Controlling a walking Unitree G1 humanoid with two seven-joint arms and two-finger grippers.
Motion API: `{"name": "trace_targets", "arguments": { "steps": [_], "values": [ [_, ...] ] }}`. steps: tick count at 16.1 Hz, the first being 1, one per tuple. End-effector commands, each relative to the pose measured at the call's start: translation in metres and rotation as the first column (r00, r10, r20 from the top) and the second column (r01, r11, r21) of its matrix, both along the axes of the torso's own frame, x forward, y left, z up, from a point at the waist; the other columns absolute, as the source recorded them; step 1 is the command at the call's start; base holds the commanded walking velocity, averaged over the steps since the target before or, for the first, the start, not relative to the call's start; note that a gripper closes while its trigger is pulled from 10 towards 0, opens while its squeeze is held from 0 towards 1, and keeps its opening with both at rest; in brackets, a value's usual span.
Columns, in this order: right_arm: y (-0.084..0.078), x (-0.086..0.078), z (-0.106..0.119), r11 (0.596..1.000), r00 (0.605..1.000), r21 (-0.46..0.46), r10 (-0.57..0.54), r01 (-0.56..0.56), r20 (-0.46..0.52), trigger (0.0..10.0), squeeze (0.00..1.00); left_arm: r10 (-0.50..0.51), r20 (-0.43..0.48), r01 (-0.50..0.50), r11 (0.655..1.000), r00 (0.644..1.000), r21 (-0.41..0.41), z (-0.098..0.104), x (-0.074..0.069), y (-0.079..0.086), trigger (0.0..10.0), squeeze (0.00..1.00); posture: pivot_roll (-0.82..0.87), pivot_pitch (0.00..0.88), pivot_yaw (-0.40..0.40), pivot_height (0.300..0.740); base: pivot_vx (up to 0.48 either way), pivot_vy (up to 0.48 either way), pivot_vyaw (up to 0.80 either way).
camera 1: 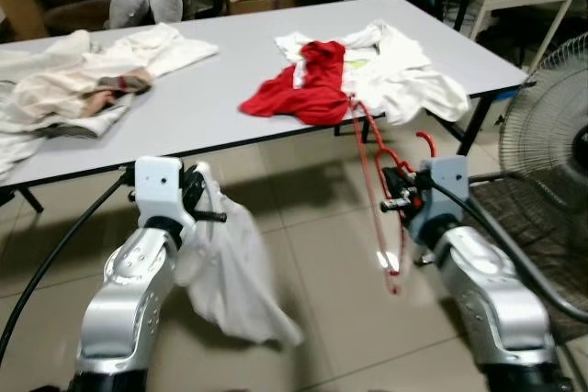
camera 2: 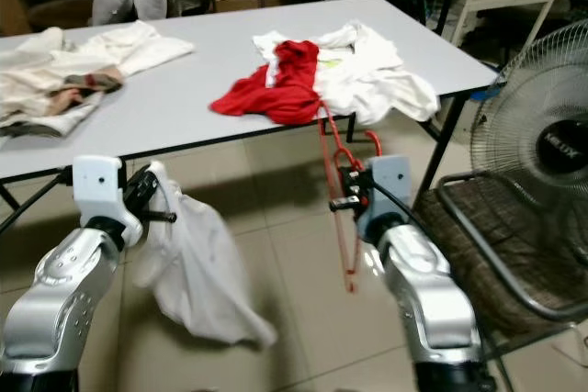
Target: Hang hanger
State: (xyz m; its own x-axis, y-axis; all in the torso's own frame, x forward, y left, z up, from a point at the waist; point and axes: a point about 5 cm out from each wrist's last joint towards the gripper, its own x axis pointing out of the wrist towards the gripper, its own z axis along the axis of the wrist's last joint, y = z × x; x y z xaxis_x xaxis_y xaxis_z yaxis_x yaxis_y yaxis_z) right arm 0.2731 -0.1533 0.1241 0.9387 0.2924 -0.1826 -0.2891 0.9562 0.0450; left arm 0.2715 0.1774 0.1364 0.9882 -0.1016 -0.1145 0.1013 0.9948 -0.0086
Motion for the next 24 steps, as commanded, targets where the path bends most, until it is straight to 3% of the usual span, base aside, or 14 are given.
{"name": "trace_targets", "arguments": {
  "steps": [1, 4, 7, 12, 17, 20, 24],
  "values": [
    [0.011, -0.002, 0.001, 0.997, 0.997, -0.019, 0.077, -0.077, -0.005, 10.0, 0.00, 0.027, 0.027, -0.028, 0.999, 0.999, 0.018, 0.006, 0.000, 0.008, 10.0, 0.00, -0.11, 0.000, 0.054, 0.740, 0.000, 0.371, 0.00],
    [0.011, -0.003, -0.004, 0.976, 0.981, -0.096, 0.192, -0.194, -0.027, 10.0, 0.00, 0.015, 0.024, -0.016, 0.999, 1.000, 0.036, 0.006, -0.005, 0.004, 10.0, 0.00, -0.10, 0.000, 0.033, 0.740, 0.000, 0.356, 0.00],
    [0.018, 0.000, 0.002, 0.965, 0.969, -0.086, 0.247, -0.247, -0.007, 10.0, 0.00, 0.049, 0.055, -0.050, 0.998, 0.997, 0.029, 0.014, -0.007, 0.005, 10.0, 0.00, -0.09, 0.000, 0.020, 0.740, 0.000, 0.000, 0.00],
    [0.025, 0.000, 0.013, 0.953, 0.953, -0.059, 0.300, -0.297, 0.043, 10.0, 0.00, 0.035, 0.125, -0.037, 0.999, 0.992, 0.013, 0.032, 0.004, 0.005, 10.0, 0.00, -0.09, 0.000, 0.019, 0.740, 0.052, 0.000, 0.00],
    [0.015, 0.008, 0.023, 0.962, 0.961, -0.110, 0.259, -0.248, 0.099, 10.0, 0.00, -0.024, 0.153, 0.023, 1.000, 0.988, 0.011, 0.044, 0.018, -0.001, 10.0, 0.00, -0.10, 0.000, 0.020, 0.740, 0.326, 0.000, 0.59],
    [0.006, 0.010, 0.028, 0.969, 0.966, -0.092, 0.238, -0.229, 0.103, 10.0, 0.00, -0.071, 0.171, 0.072, 0.997, 0.983, 0.000, 0.050, 0.023, -0.008, 10.0, 0.00, -0.10, 0.000, 0.020, 0.740, 0.349, 0.000, 0.00],
    [0.000, 0.003, 0.035, 0.900, 0.911, -0.208, 0.405, -0.383, 0.073, 10.0, 0.00, -0.096, 0.187, 0.096, 0.995, 0.978, 0.009, 0.057, 0.031, -0.009, 10.0, 0.00, -0.10, 0.000, 0.022, 0.740, 0.362, 0.000, 0.00]
  ]
}}
